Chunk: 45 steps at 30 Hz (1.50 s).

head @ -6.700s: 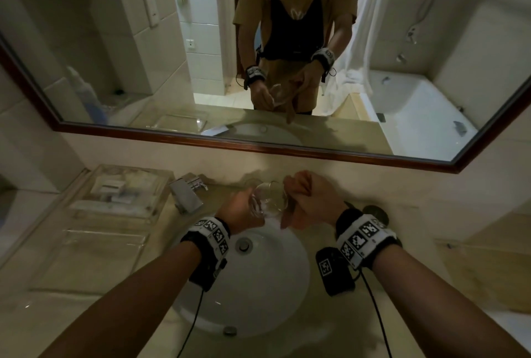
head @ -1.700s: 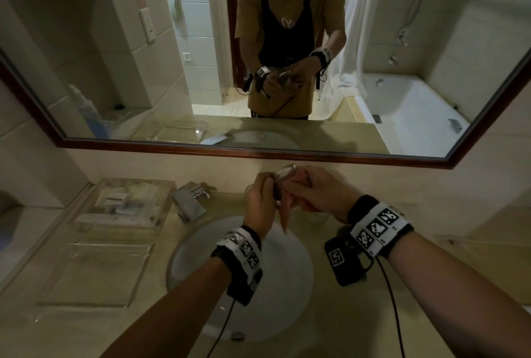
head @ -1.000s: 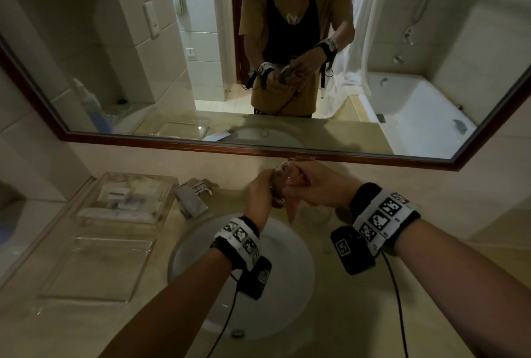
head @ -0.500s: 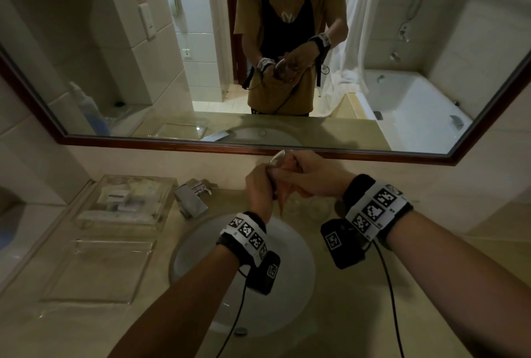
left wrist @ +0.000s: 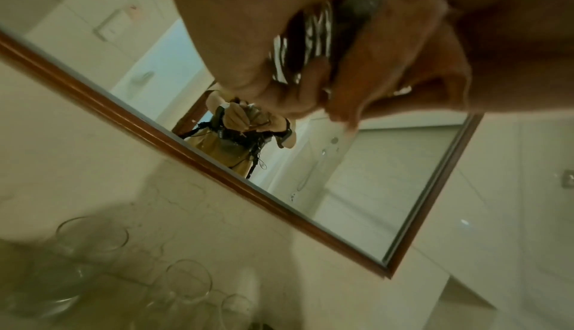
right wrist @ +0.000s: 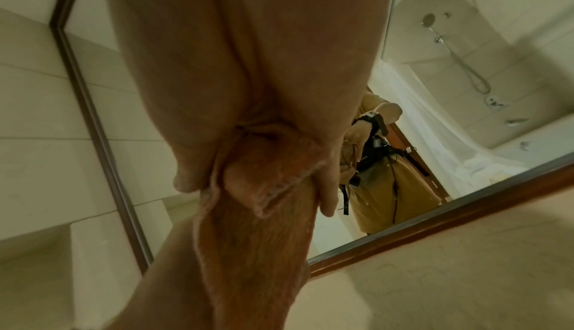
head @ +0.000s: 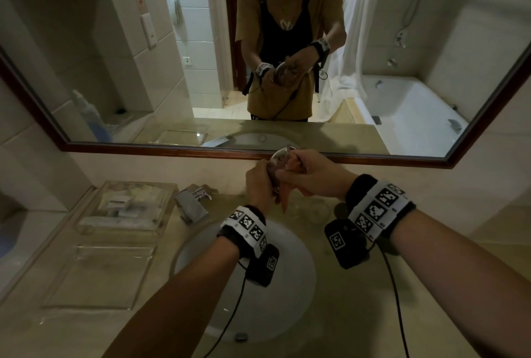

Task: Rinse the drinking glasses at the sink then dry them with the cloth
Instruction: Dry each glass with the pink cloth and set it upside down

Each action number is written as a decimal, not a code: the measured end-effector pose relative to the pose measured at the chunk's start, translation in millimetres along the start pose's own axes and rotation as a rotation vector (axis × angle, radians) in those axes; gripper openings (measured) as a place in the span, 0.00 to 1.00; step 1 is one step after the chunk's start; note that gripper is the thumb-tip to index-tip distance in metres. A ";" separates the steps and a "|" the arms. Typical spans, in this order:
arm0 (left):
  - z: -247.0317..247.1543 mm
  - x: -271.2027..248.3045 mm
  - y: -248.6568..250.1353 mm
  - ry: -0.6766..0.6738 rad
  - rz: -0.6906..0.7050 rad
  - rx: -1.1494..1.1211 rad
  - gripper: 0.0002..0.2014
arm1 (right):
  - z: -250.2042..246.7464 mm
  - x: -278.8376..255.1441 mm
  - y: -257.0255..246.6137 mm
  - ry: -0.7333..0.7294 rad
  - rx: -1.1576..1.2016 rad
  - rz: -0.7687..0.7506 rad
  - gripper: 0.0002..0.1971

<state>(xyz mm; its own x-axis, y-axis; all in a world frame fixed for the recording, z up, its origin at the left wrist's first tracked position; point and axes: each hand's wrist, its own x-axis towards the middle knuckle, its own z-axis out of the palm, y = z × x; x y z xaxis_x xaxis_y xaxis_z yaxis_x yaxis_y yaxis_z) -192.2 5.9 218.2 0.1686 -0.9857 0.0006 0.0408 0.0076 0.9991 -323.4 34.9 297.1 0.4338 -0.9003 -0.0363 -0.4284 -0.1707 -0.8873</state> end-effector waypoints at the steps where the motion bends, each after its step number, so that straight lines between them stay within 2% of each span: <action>1: 1.5 -2.5 -5.6 0.034 0.071 -0.012 0.17 | 0.0 0.6 -0.1 0.010 0.030 0.014 0.14; 4: 2.8 -10.9 -18.3 0.076 0.256 -0.009 0.18 | -1.5 0.1 1.1 0.016 0.096 0.040 0.15; 7: -1.0 -9.1 -16.6 0.079 0.441 0.147 0.23 | -1.0 -1.9 5.9 0.018 0.154 0.035 0.13; 9: -6.2 -4.9 -14.0 0.048 0.568 0.270 0.22 | 0.0 -2.5 8.9 0.044 0.166 0.032 0.12; 11: -10.2 0.9 -12.6 -0.012 0.568 0.302 0.20 | 2.0 -2.5 11.2 0.084 0.176 0.033 0.10; 14: -10.3 4.9 -7.9 -0.112 0.430 0.234 0.18 | 3.6 -4.5 14.1 0.165 0.228 0.043 0.06; 15: -10.7 5.0 -5.3 -0.140 0.423 0.252 0.18 | 4.4 -5.7 14.2 0.185 0.246 0.042 0.05; 18: -14.1 5.8 -1.3 -0.196 0.578 0.508 0.19 | 5.6 -7.7 17.3 0.205 0.268 0.030 0.06; 21: -20.9 11.5 -6.5 -0.140 0.733 0.820 0.25 | 7.5 -7.4 21.5 0.168 0.299 0.033 0.07; 24: -21.6 10.1 -7.8 -0.120 0.788 0.818 0.25 | 9.7 -5.4 25.9 0.162 0.328 0.040 0.11; 27: -18.6 4.3 -6.0 -0.084 0.839 0.756 0.24 | 10.2 -5.0 25.8 0.173 0.342 0.061 0.10; 33: -16.0 2.8 -13.6 -0.039 0.726 0.697 0.24 | 8.0 -4.0 23.8 0.192 0.325 0.054 0.10; 35: -18.1 1.5 -14.4 -0.089 0.747 0.635 0.21 | 6.8 -4.2 26.6 0.171 0.279 0.060 0.11; 36: -18.9 3.5 -15.9 -0.132 0.714 0.563 0.21 | 5.8 -4.9 27.8 0.153 0.252 0.066 0.11; 37: -18.8 7.3 -17.1 -0.172 0.605 0.466 0.22 | 5.1 -6.4 29.0 0.130 0.225 0.073 0.12; 40: -16.0 23.3 -18.7 -0.294 0.073 0.259 0.31 | 4.8 -8.2 30.4 0.060 0.130 0.101 0.13; 41: -14.7 25.9 -19.7 -0.327 -0.026 0.236 0.31 | 5.5 -8.1 30.8 0.050 0.117 0.103 0.15; 42: -12.9 25.5 -20.3 -0.331 -0.083 0.229 0.30 | 6.8 -7.7 31.4 0.044 0.122 0.106 0.16; 43: -11.0 26.4 -22.4 -0.298 -0.077 0.257 0.26 | 7.5 -7.6 30.9 0.051 0.125 0.114 0.17; 44: -9.0 25.3 -22.9 -0.243 -0.038 0.298 0.22 | 8.0 -8.2 28.9 0.062 0.134 0.118 0.17; 45: -8.2 21.6 -24.9 -0.190 0.036 0.295 0.21 | 9.1 -8.1 29.1 0.073 0.141 0.116 0.16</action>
<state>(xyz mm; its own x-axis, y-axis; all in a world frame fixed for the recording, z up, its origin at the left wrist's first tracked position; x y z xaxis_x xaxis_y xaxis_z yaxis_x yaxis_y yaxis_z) -181.6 -14.3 193.0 -0.0230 -0.9996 0.0158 -0.2532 0.0211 0.9672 -332.1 40.8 267.4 0.3274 -0.9381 -0.1129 -0.3543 -0.0111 -0.9351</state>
